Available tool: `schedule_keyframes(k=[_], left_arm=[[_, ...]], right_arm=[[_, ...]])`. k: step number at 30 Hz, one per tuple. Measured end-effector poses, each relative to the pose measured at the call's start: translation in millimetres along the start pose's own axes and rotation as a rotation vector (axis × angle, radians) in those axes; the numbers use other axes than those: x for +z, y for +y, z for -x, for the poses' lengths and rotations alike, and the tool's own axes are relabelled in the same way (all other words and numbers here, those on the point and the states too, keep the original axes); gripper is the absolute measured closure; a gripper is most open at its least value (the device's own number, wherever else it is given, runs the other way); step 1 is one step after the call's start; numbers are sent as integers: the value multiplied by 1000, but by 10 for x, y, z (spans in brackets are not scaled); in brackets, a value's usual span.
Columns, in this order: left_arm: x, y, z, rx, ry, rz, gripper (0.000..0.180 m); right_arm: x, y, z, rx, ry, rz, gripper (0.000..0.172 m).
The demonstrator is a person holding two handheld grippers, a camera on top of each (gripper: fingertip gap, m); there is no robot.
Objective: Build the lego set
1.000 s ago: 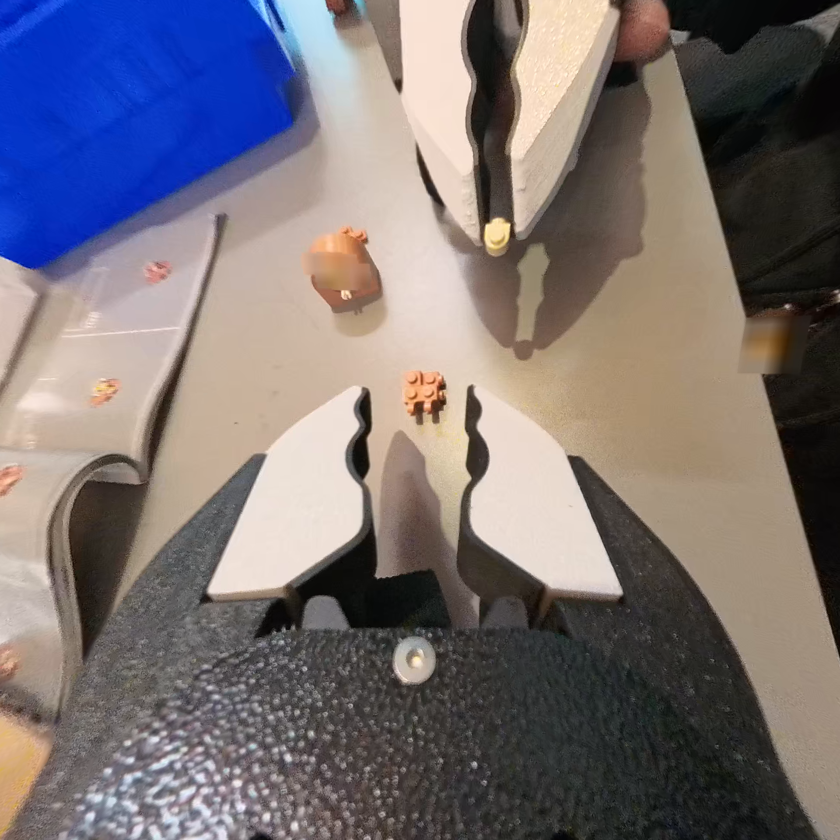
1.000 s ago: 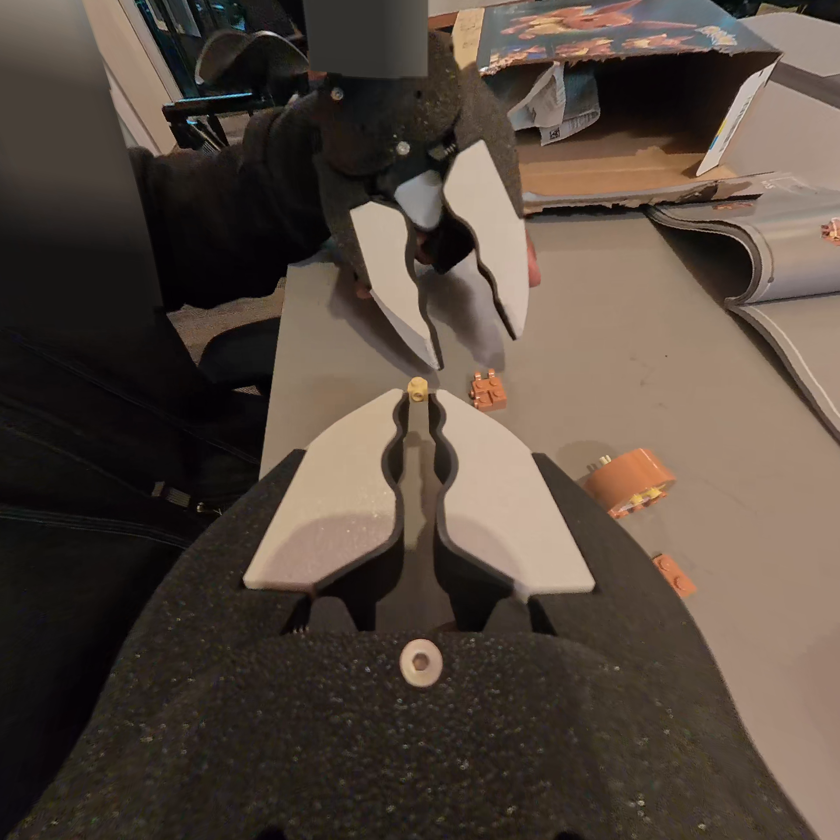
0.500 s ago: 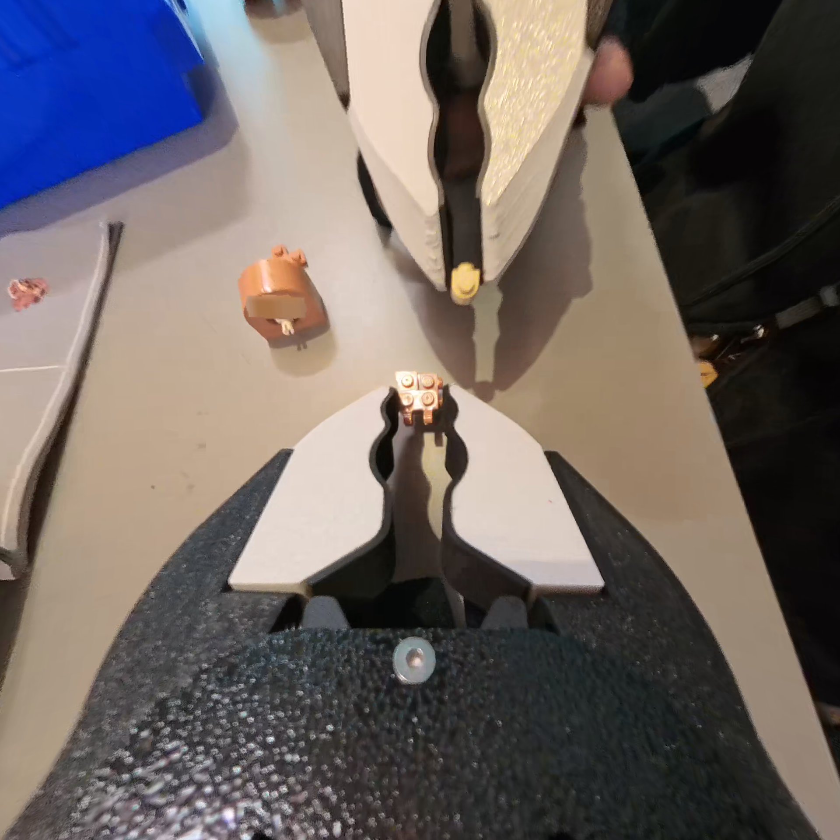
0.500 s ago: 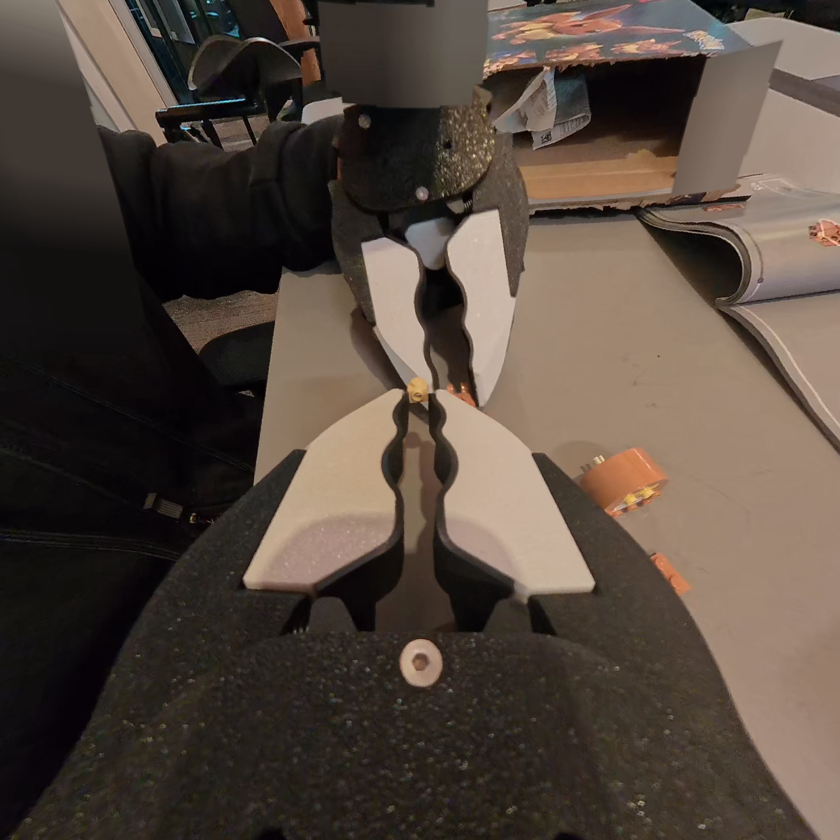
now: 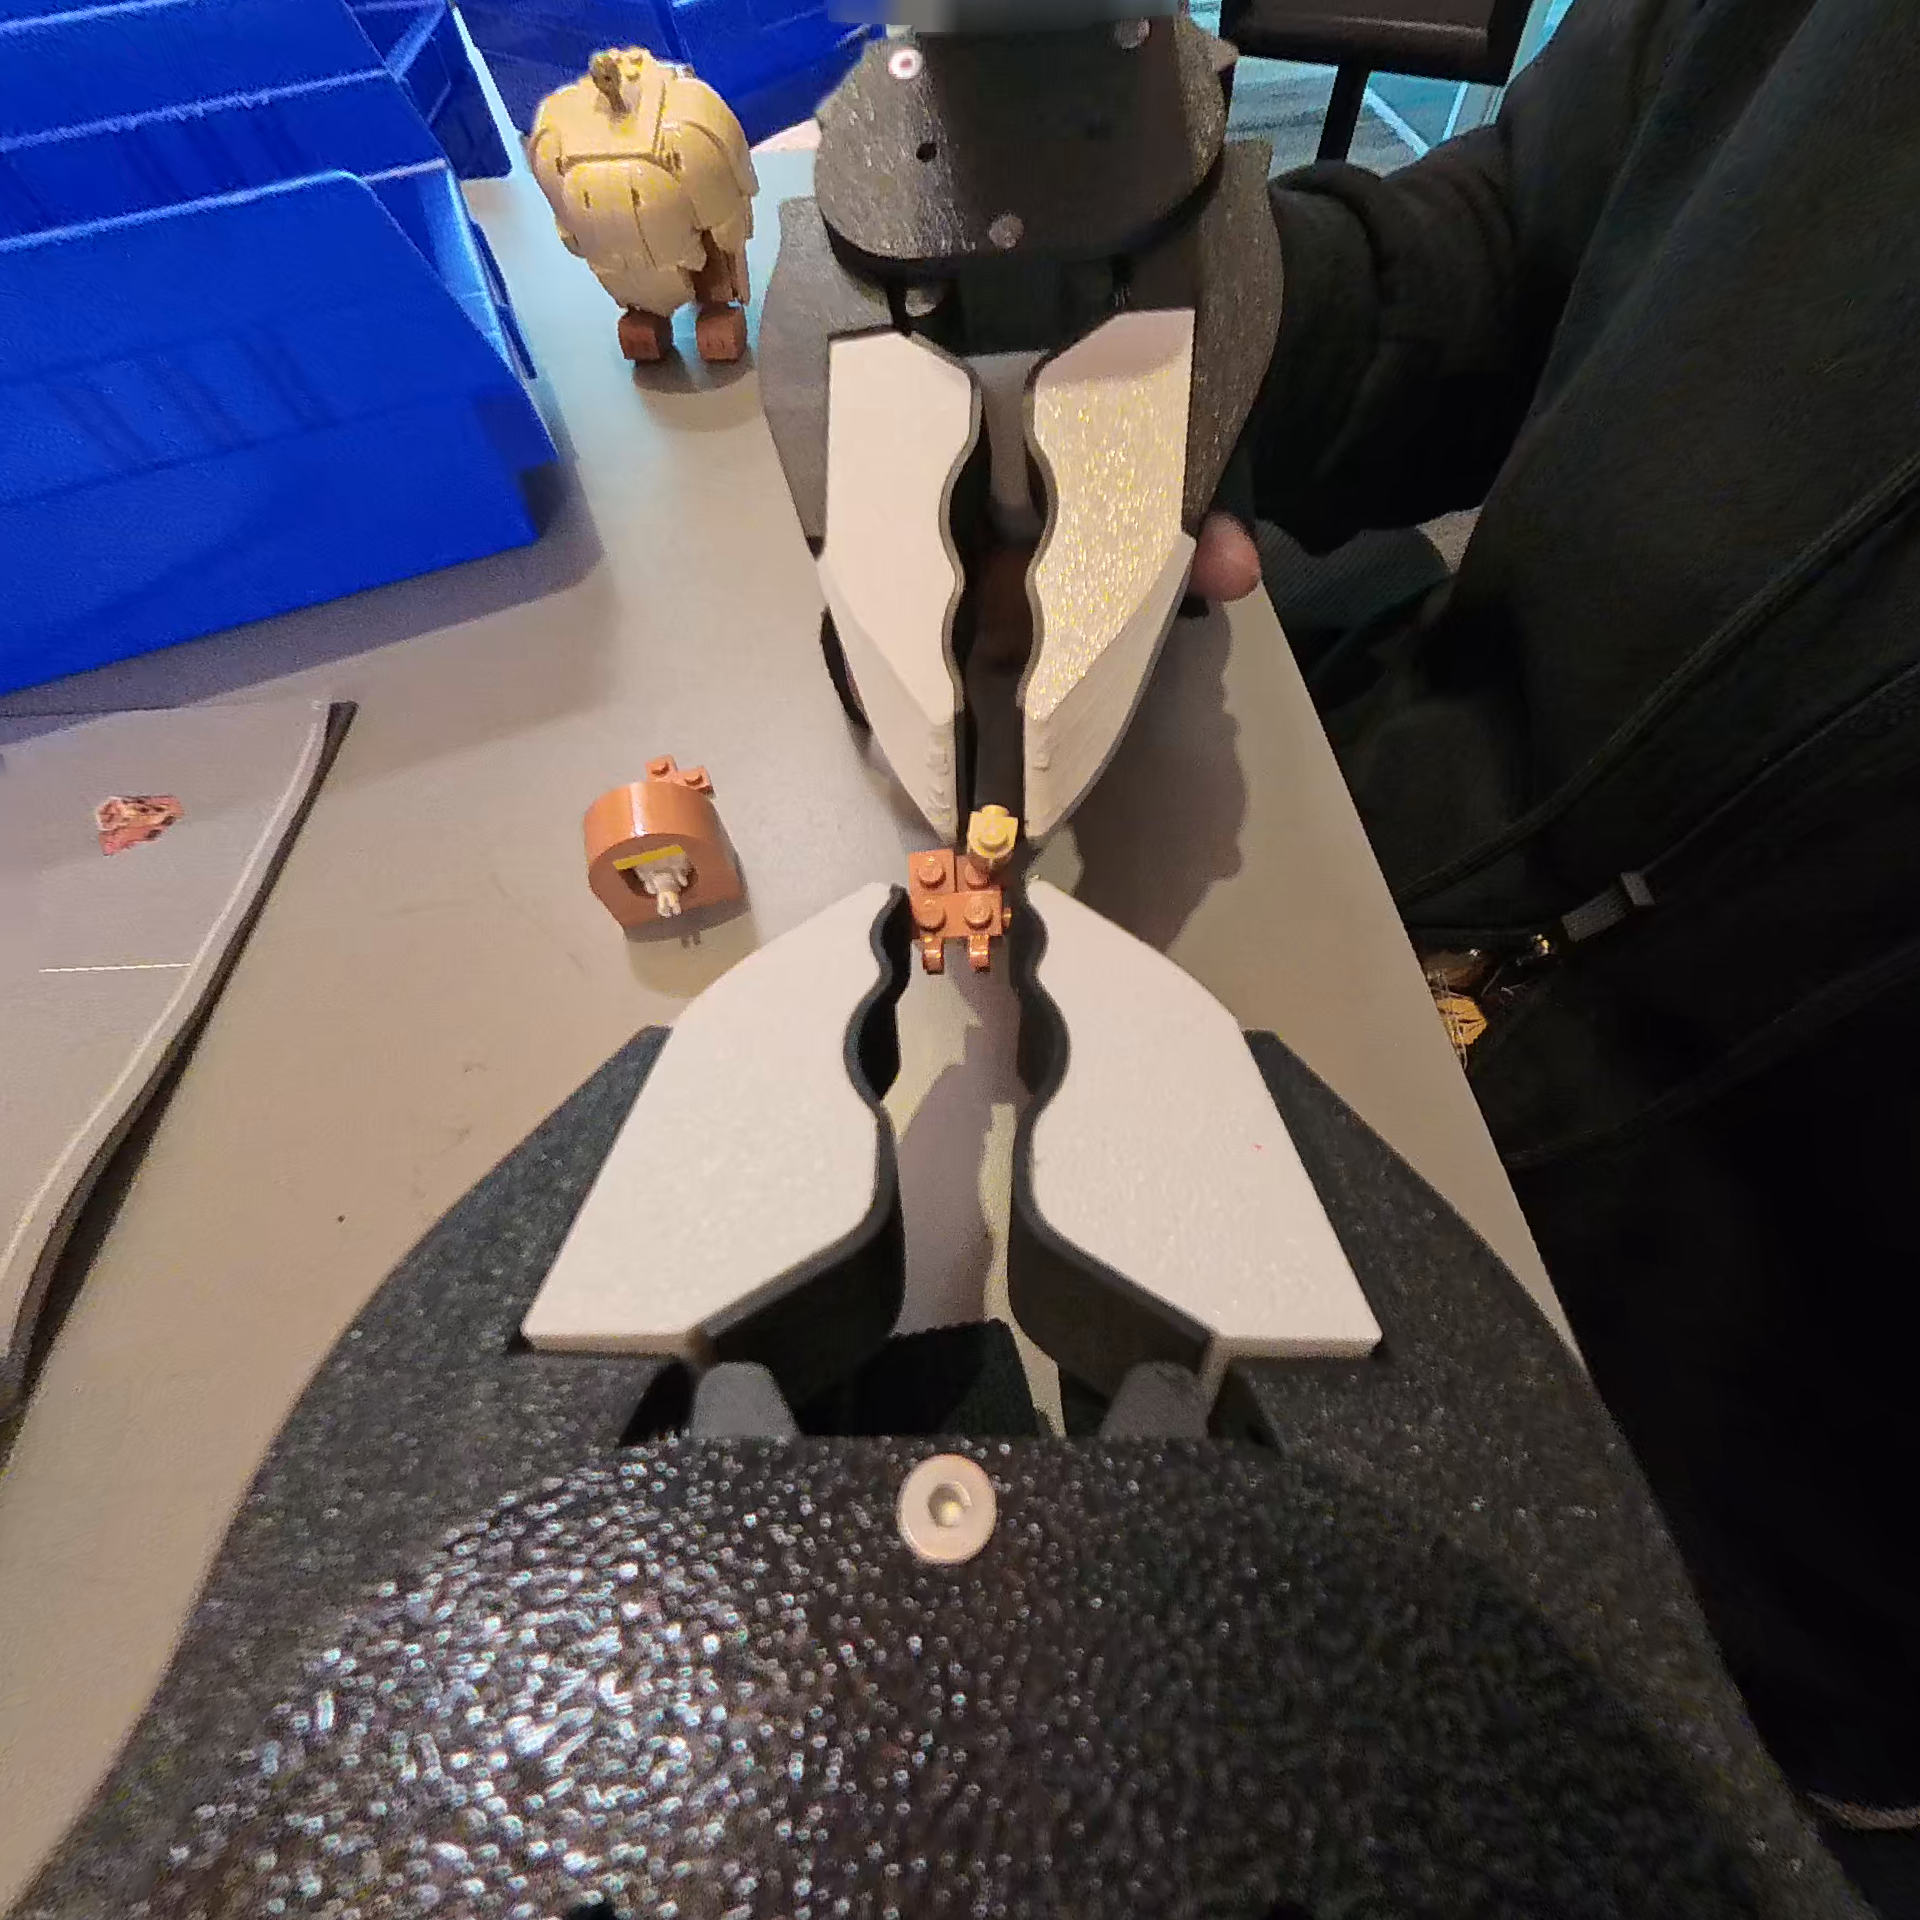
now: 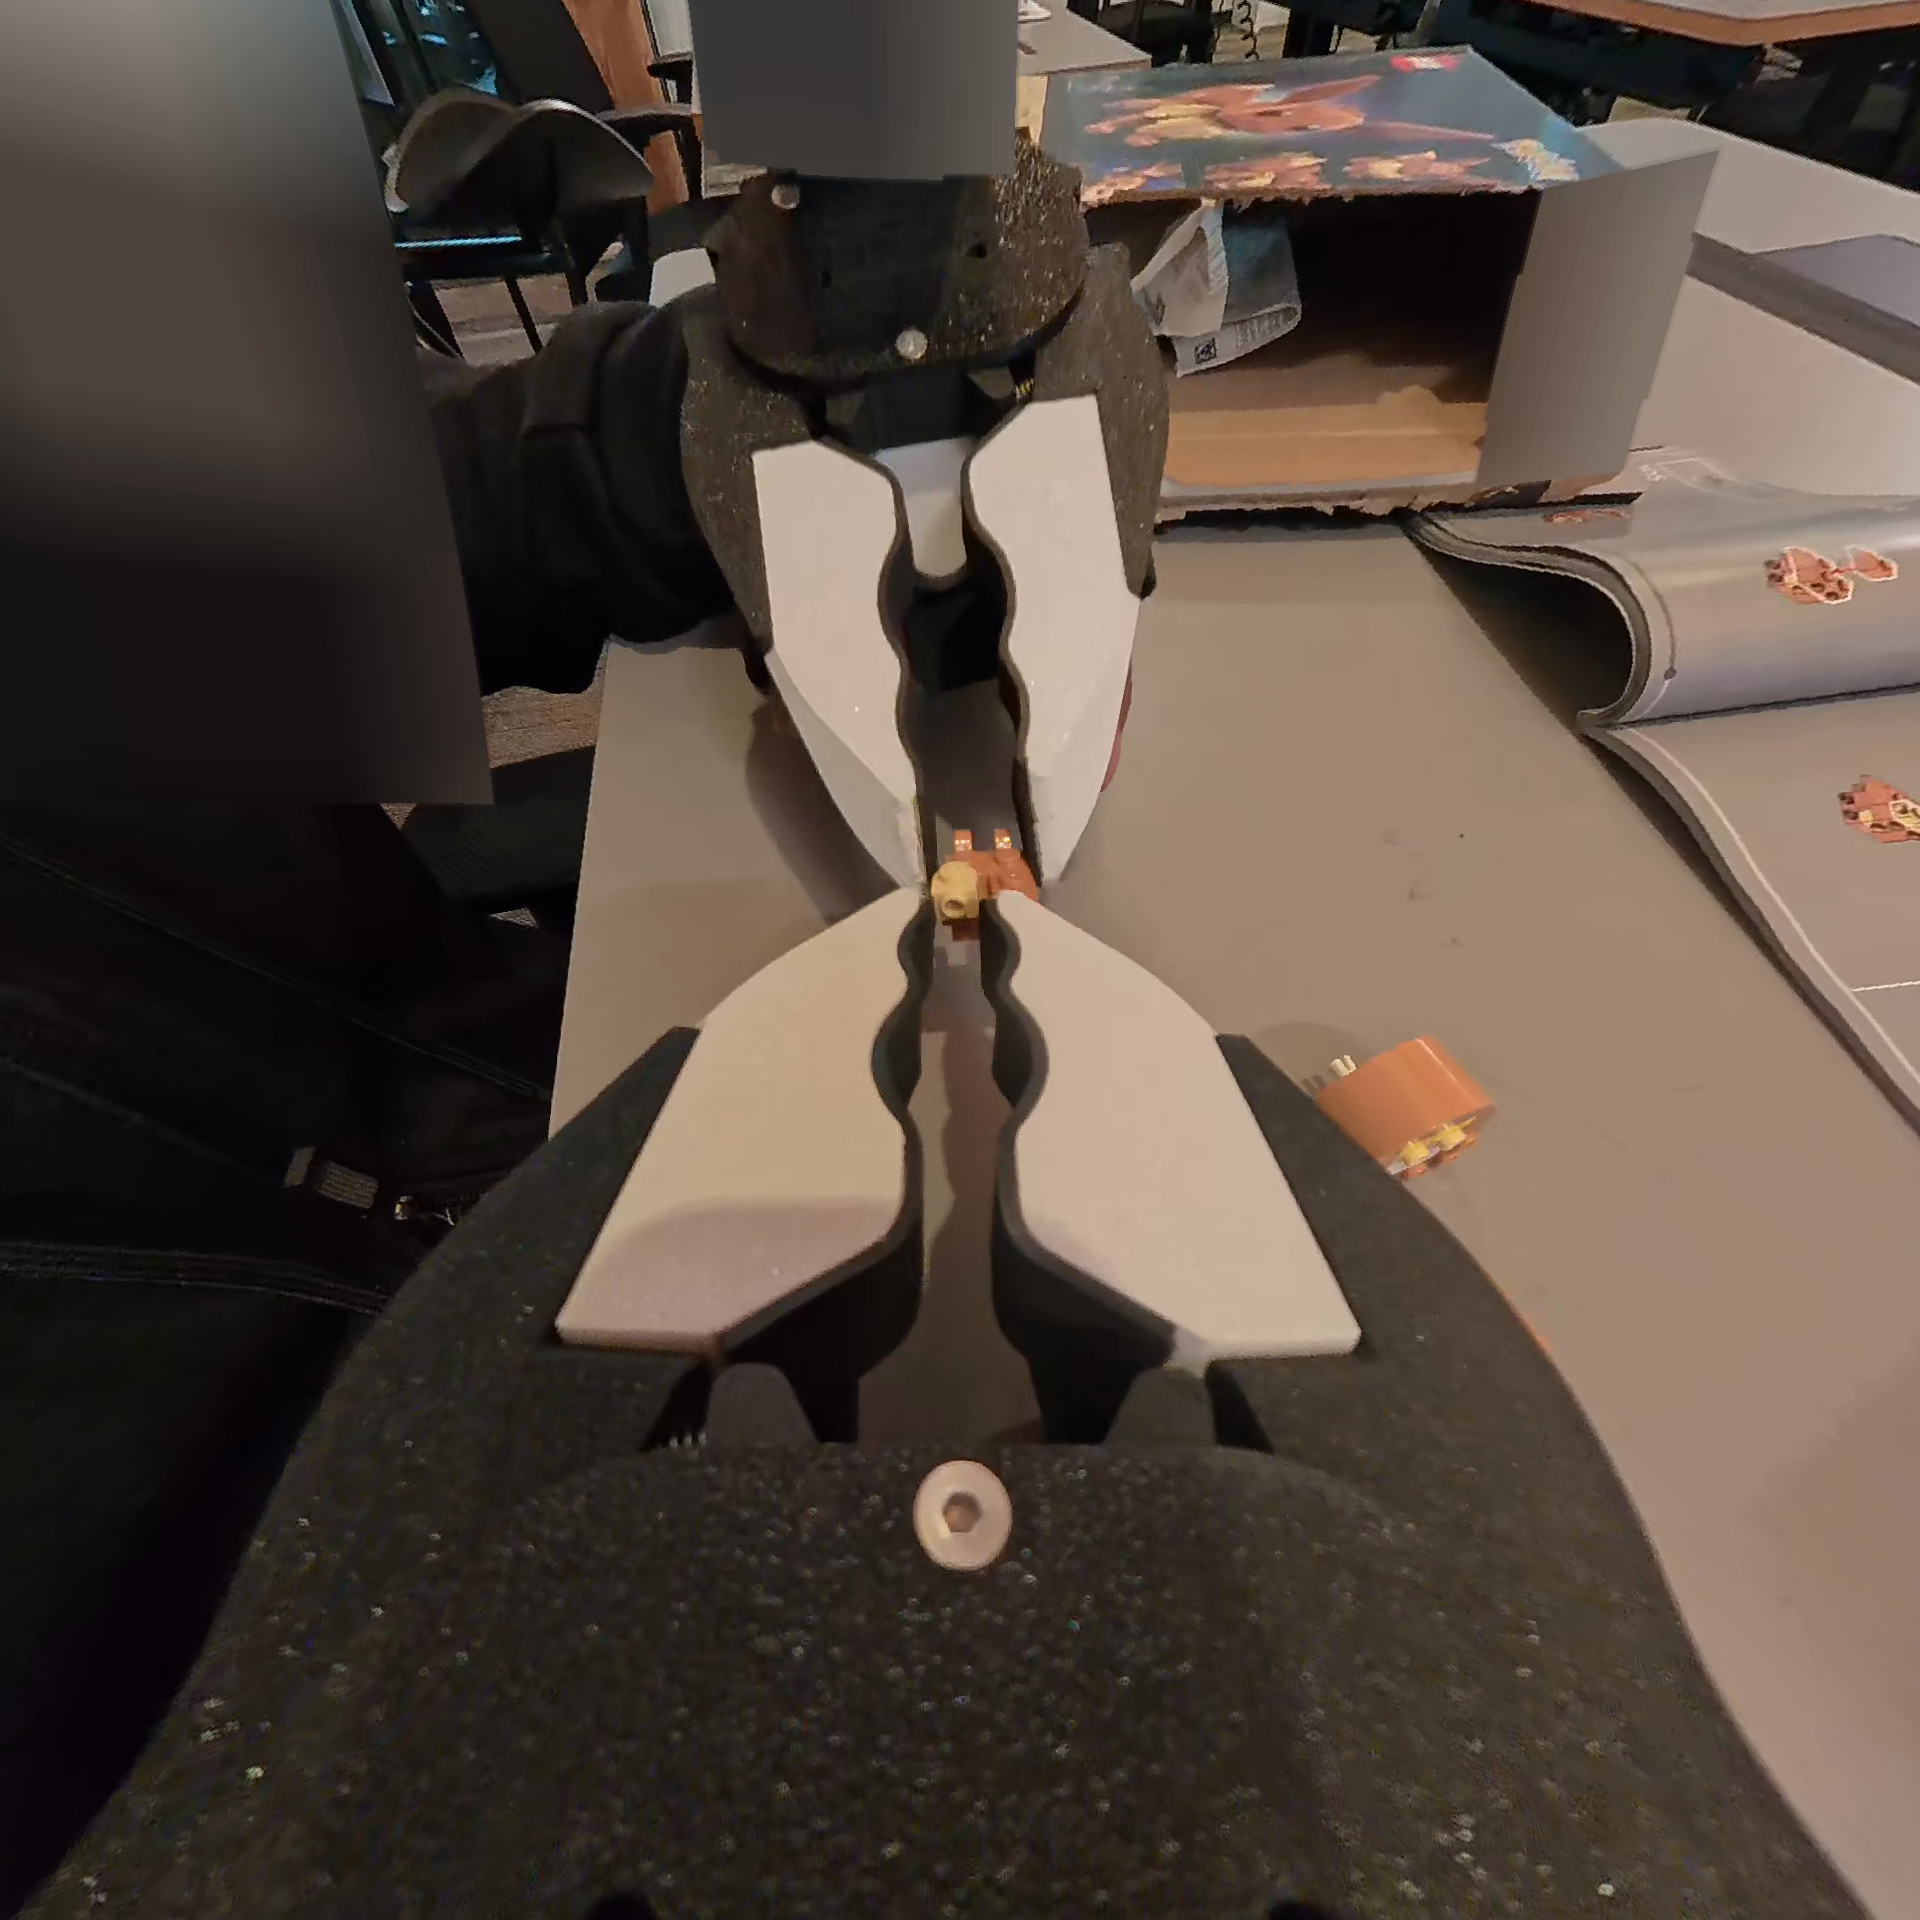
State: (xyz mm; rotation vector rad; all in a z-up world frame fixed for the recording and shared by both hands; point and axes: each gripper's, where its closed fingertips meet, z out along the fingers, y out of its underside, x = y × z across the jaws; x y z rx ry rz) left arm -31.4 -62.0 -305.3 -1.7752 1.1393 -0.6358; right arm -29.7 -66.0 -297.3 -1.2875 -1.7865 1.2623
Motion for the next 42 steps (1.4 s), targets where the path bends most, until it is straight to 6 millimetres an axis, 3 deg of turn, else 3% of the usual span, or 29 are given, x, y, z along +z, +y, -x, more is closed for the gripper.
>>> schedule_keyframes(k=[42], left_arm=[[20, 20, -62, -30, 43, 2, 163]], right_arm=[[25, 31, 6, -85, 88, 55, 161]])
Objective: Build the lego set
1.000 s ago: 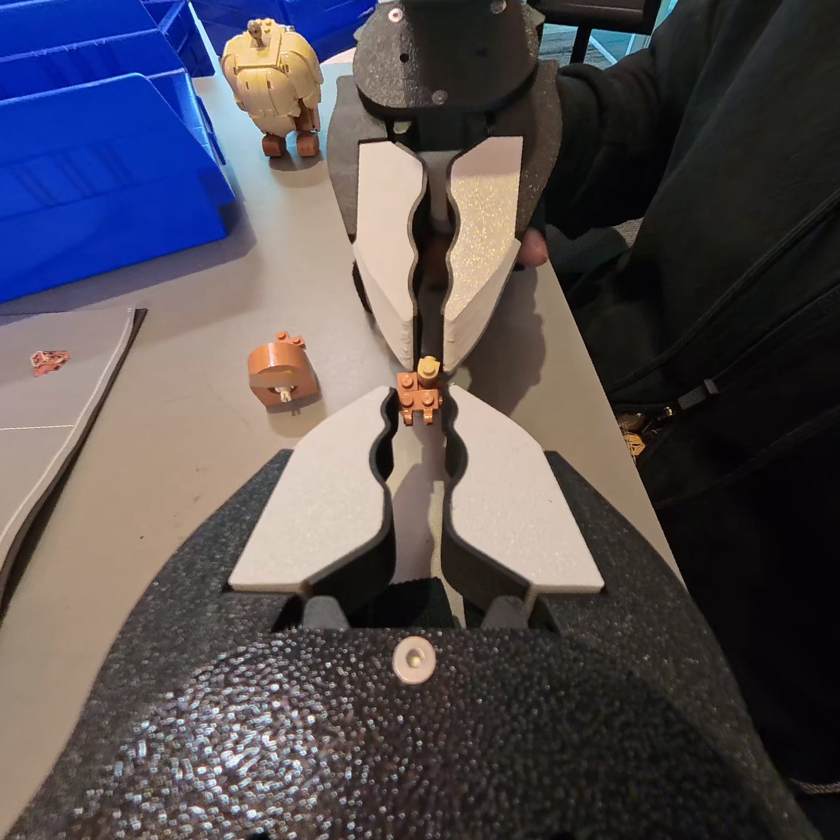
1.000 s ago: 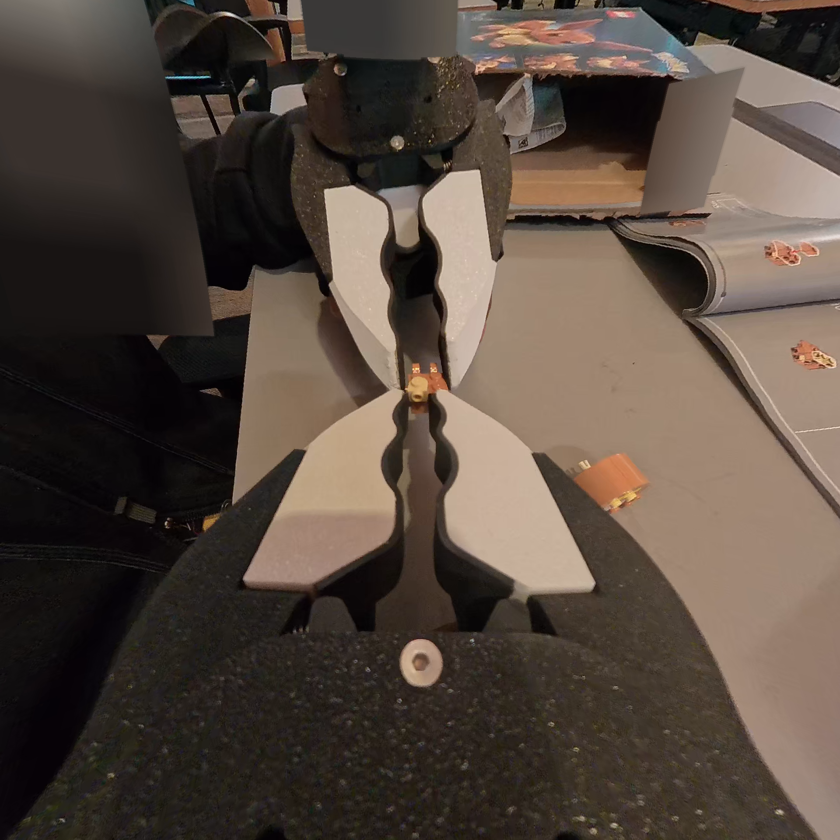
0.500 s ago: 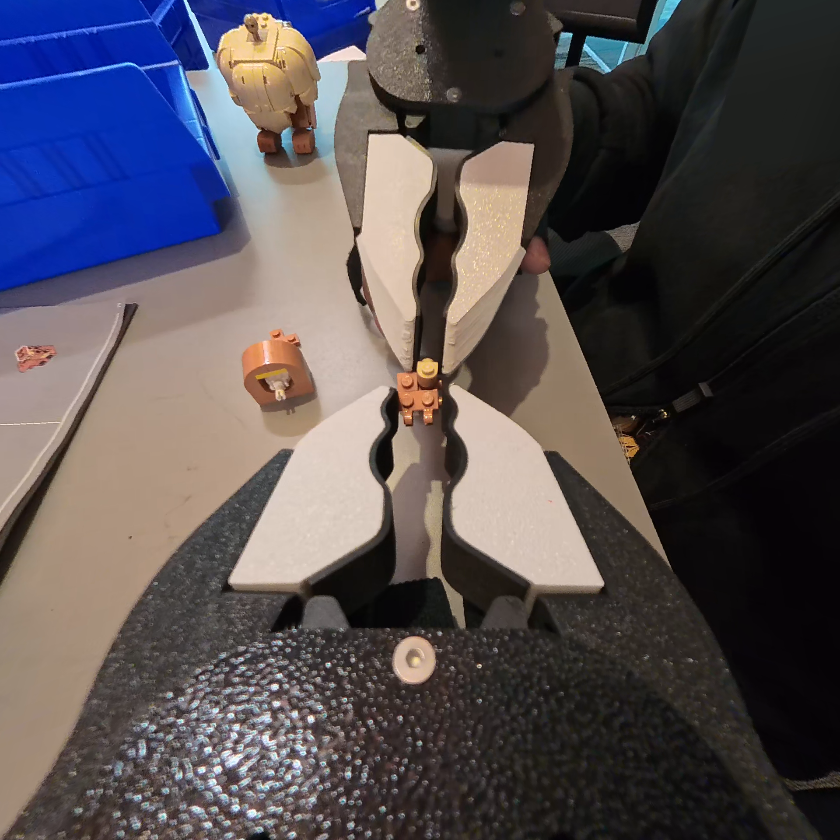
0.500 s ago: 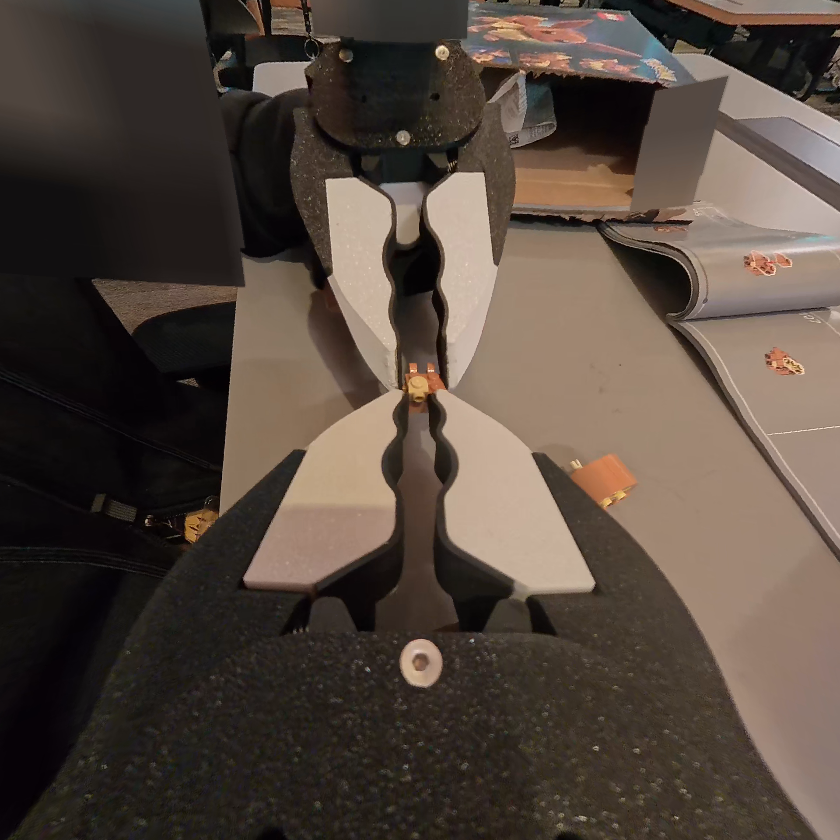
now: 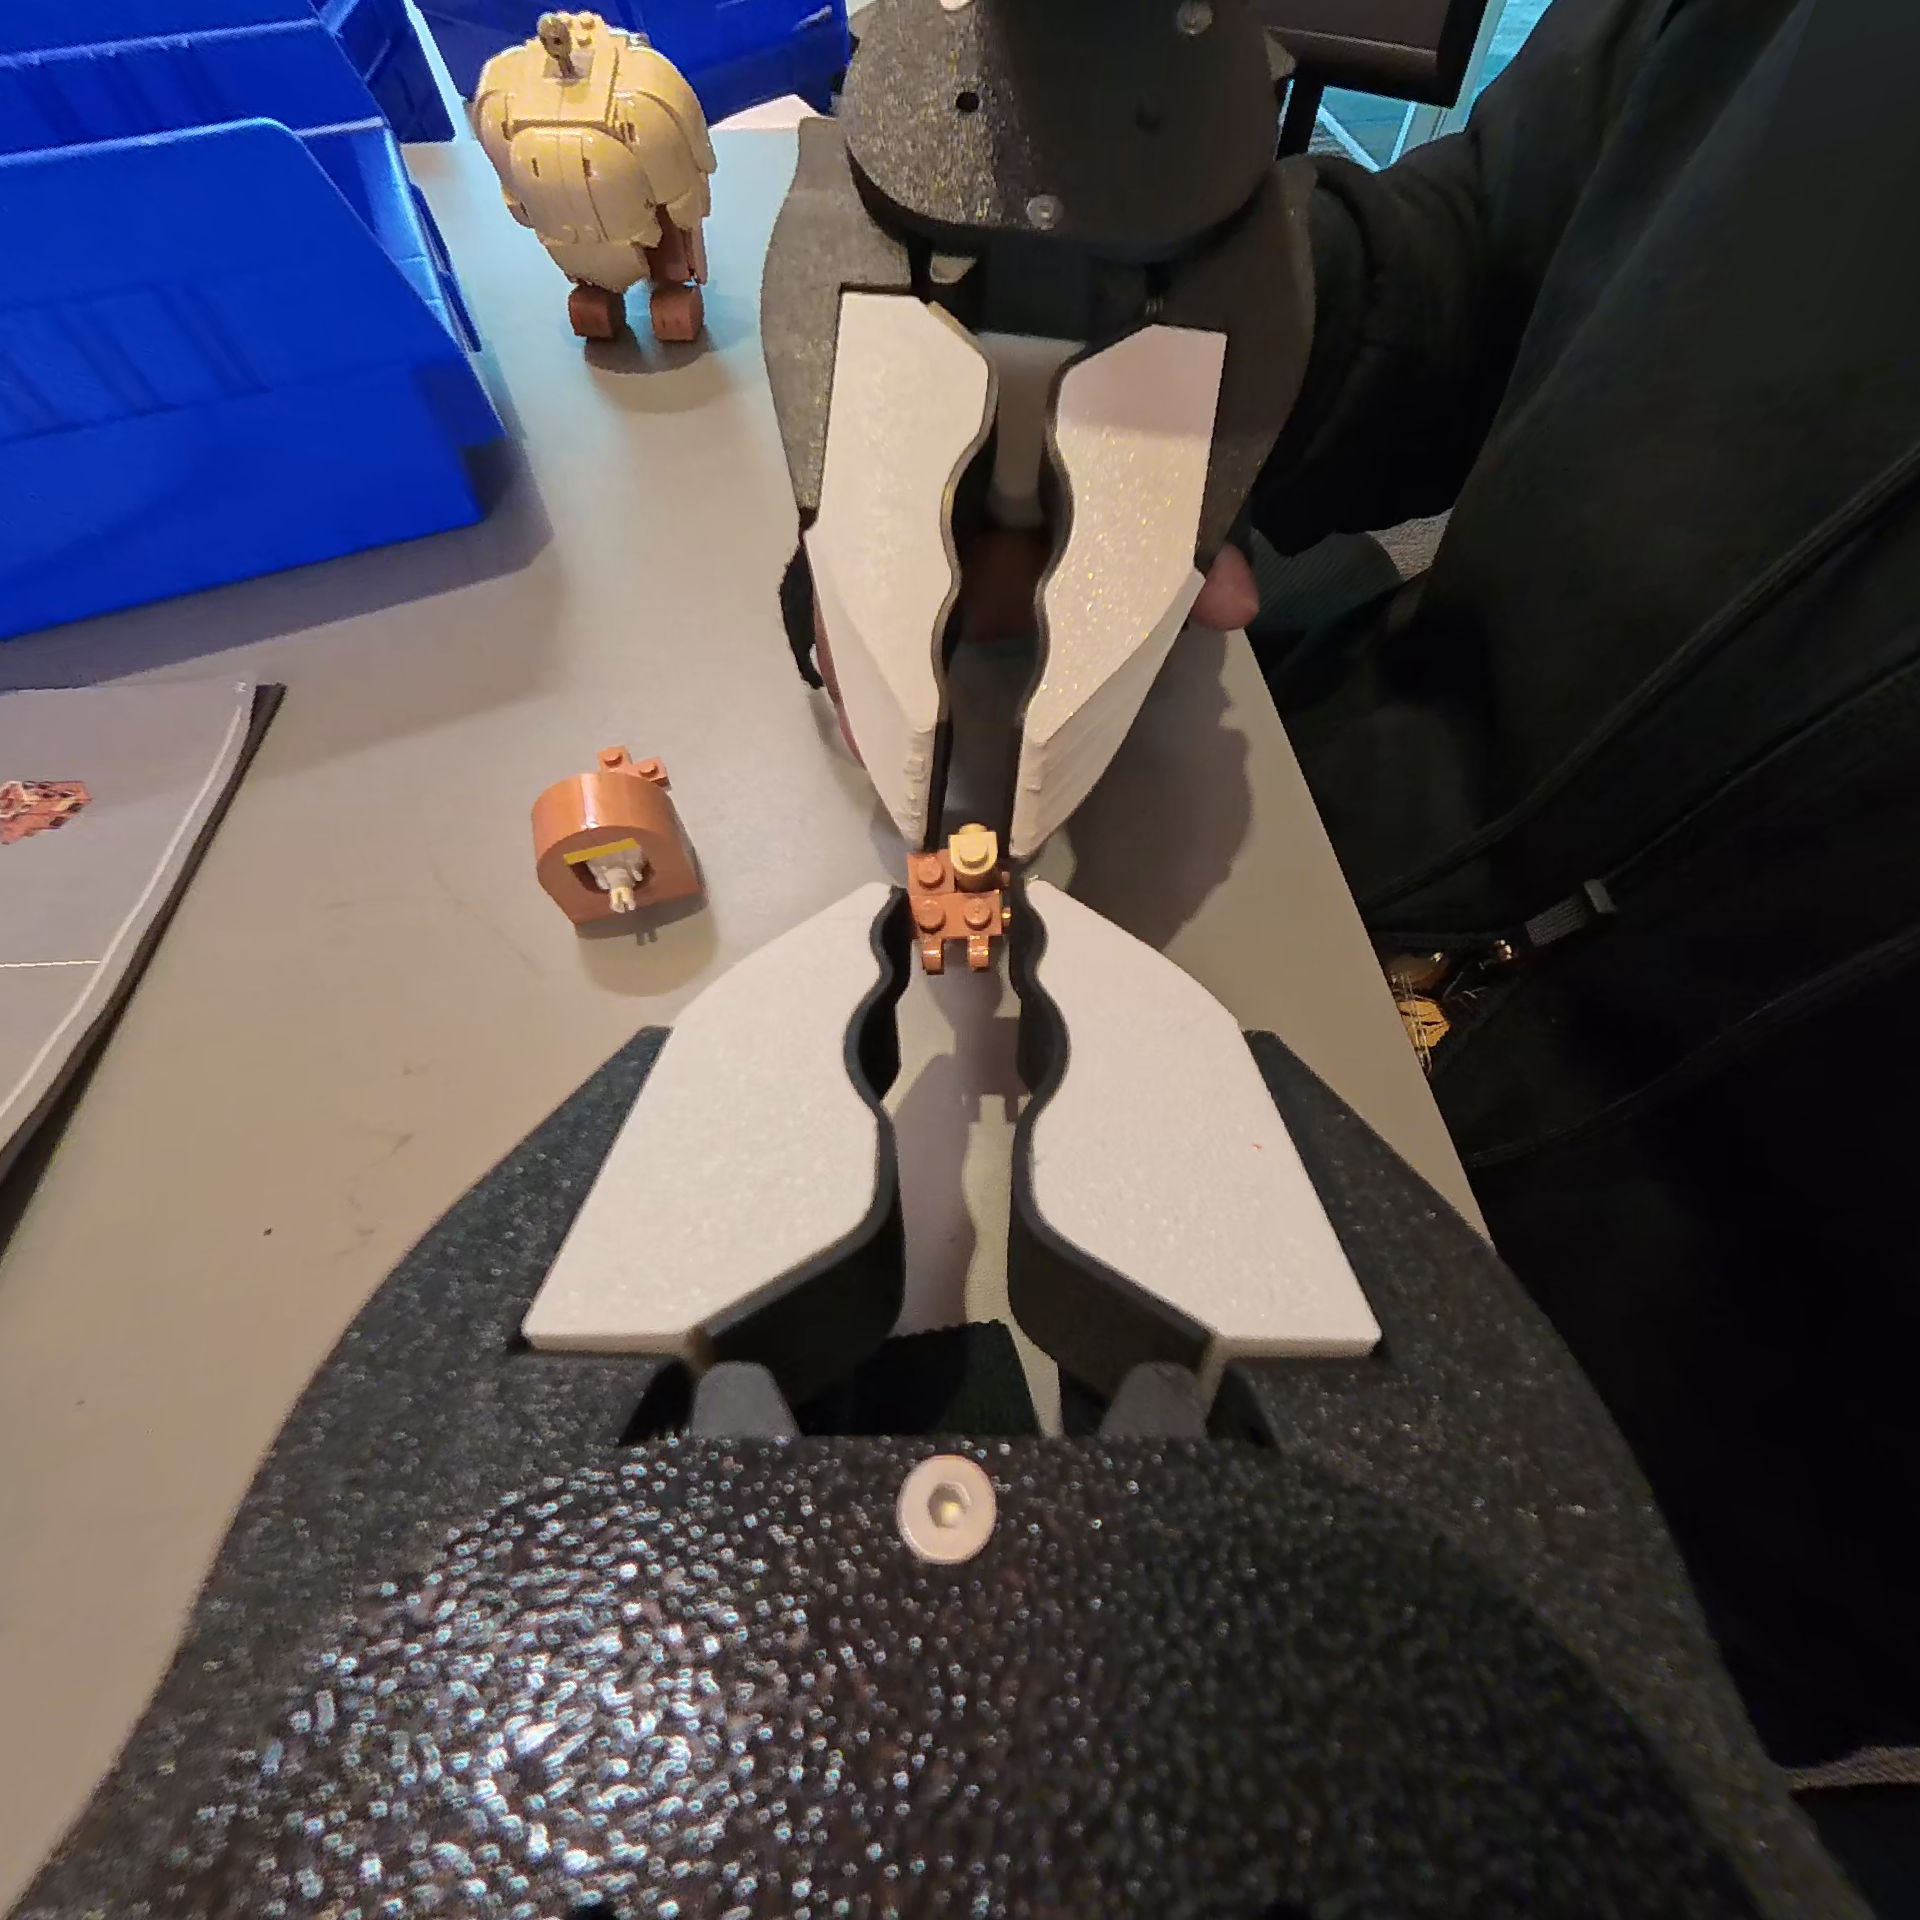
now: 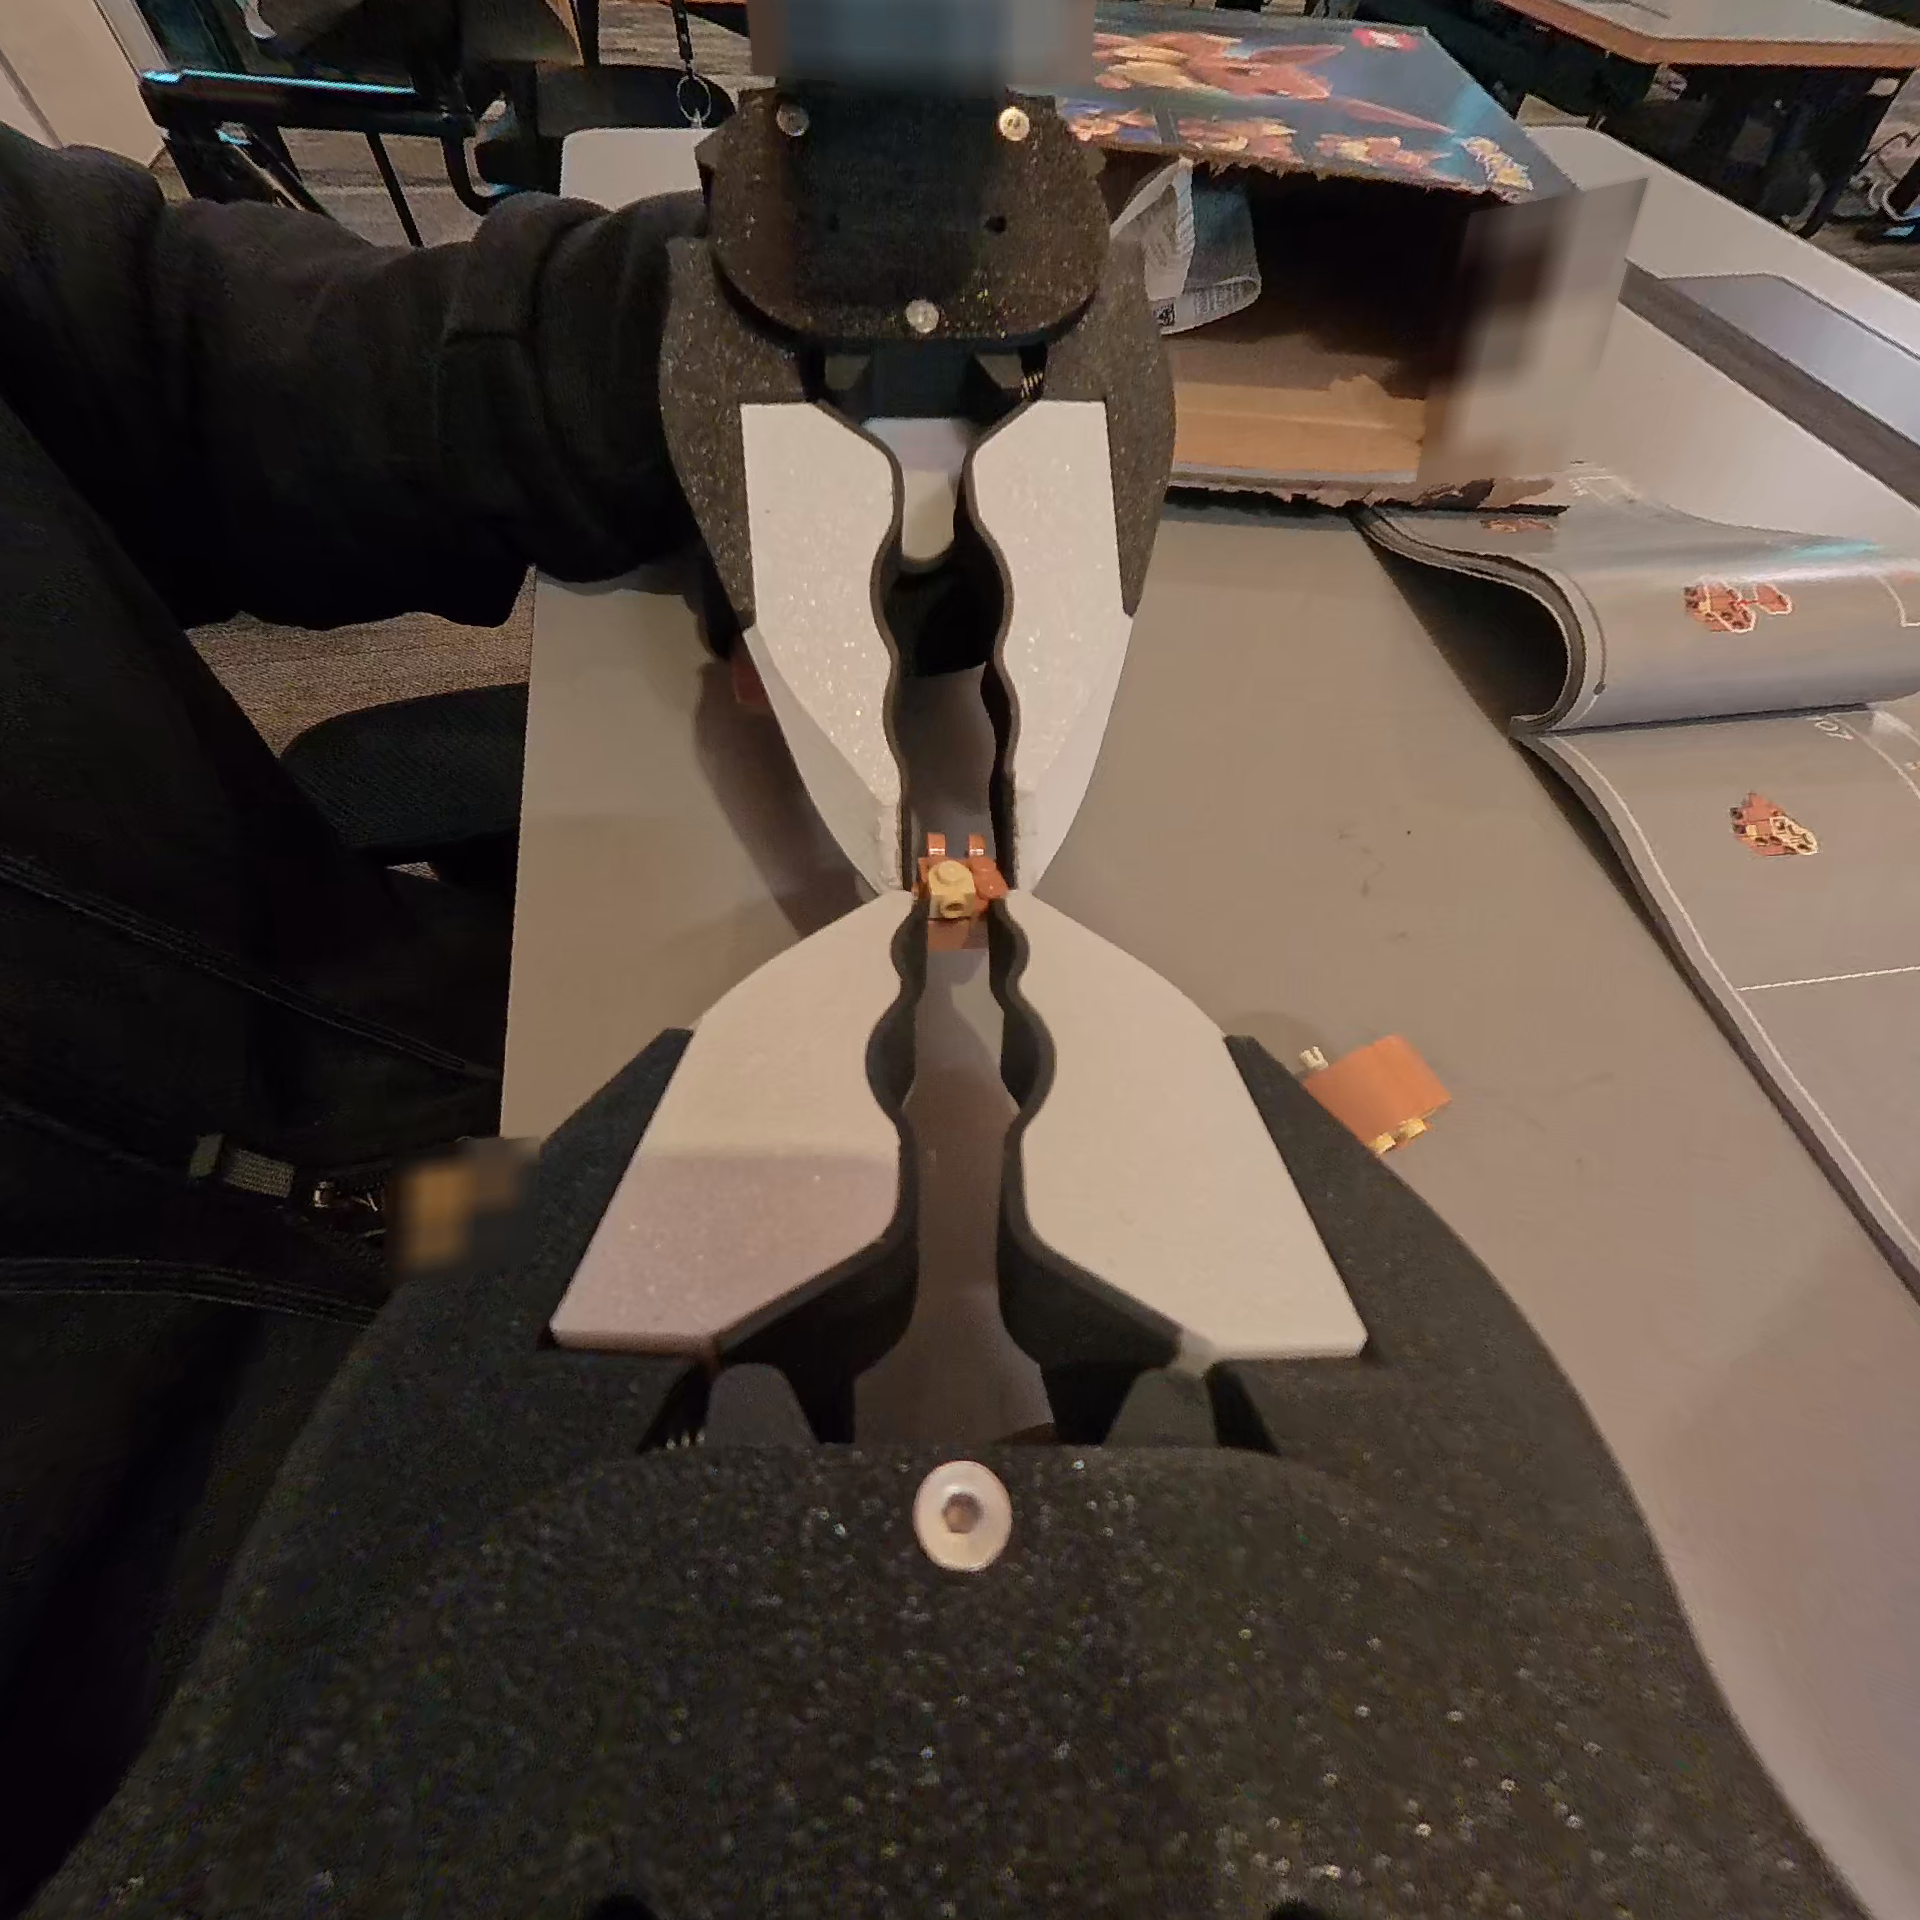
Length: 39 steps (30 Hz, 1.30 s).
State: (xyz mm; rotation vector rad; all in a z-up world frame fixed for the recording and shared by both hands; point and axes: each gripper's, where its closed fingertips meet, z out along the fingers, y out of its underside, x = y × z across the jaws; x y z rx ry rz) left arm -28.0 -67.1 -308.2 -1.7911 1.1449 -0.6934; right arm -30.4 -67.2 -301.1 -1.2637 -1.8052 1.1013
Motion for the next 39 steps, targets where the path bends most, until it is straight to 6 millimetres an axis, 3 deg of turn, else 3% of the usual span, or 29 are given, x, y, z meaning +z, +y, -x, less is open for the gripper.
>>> schedule_keyframes(k=[24, 29, 33, 36, 39], left_arm=[[-3, -2, -22, -18, 22, -4, 163], [-13, 8, -23, -26, 30, 2, 163], [-9, 38, -21, -42, 37, 21, 163], [-9, 47, -16, -56, 40, 28, 163], [-18, 45, -15, -69, 46, 25, 163]], right_arm=[[-51, -4, 68, -78, -12, -21, 156], [-114, 45, 47, -344, 35, 1, 150], [-157, 34, -19, -704, 118, 13, 147], [-120, 45, 0, -974, 133, 40, 144], [-38, 44, 28, -1112, 130, 52, 140]])
